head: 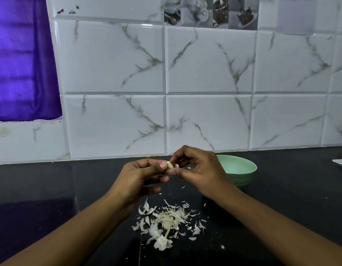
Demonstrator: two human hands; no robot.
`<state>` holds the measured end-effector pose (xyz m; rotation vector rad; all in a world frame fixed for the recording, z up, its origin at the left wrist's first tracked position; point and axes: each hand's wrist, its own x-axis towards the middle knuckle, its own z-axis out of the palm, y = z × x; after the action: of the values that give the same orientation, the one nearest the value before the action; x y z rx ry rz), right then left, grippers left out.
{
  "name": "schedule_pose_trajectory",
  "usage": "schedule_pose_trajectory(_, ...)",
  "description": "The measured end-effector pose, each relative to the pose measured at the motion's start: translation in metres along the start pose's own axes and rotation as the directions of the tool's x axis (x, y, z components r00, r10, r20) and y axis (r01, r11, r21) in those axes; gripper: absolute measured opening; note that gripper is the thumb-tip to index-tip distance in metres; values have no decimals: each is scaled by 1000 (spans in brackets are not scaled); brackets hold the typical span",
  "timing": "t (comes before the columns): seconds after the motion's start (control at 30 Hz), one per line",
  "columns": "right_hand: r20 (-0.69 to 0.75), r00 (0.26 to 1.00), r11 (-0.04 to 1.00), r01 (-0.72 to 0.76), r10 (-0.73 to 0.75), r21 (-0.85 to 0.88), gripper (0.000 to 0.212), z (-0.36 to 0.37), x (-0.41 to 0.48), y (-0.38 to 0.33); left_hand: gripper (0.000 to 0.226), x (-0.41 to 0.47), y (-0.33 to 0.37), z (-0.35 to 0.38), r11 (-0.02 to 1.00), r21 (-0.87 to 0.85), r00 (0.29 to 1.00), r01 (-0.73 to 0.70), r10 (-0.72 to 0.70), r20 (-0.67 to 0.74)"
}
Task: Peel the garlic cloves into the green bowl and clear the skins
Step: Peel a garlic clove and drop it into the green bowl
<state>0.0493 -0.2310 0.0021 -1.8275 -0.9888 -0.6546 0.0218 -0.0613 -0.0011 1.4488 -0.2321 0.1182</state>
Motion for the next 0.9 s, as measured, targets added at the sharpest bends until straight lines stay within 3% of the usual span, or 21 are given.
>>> schedule_pose_trajectory(0.13, -21, 1000, 999, -21, 22, 46, 16, -1, 0, -1, 12, -1, 0, 2, 999, -47, 1000, -5, 6, 20)
schedule_pose_trajectory(0.2, -9, 993, 970, -114, 119, 212, 18, 1, 1, -2, 14, -1, 1, 2, 997, -68, 999, -23, 25, 38)
schedule_pose_trajectory(0.3, 56, 954, 806, -281, 296, 521, 14, 4, 2, -5, 15, -1, 1, 1, 992, -98, 995, -78, 83, 48)
schedule_pose_trajectory(0.4, 120, 918, 699, -367, 377, 614, 13, 3, 1, -7, 15, -1, 0, 1, 987, -110, 990, -117, 124, 60)
schedule_pose_trajectory(0.53, 175, 920, 758, -389, 352, 523, 22, 1, 1, -8, 14, 0, -2, 0, 984, -107, 987, -143, 150, 63)
schedule_pose_trajectory(0.67, 46, 961, 870, -267, 274, 414, 17, 7, 0, -7, 14, 0, -3, 0, 976, -49, 975, -214, 217, 50)
schedule_pose_trajectory(0.77, -14, 988, 974, -151, 156, 170, 2, 5, -2, -7, 17, -1, 2, -3, 930, 143, 940, -338, 340, 8)
schedule_pose_trajectory(0.83, 7, 995, 995, -96, 96, -1, 6, 3, -4, -9, 19, -2, 5, -3, 879, 267, 913, -394, 408, 5)
schedule_pose_trajectory(0.9, 44, 992, 993, -116, 117, -13, 11, 2, -4, -13, 17, -2, 4, -4, 854, 318, 902, -411, 432, 5)
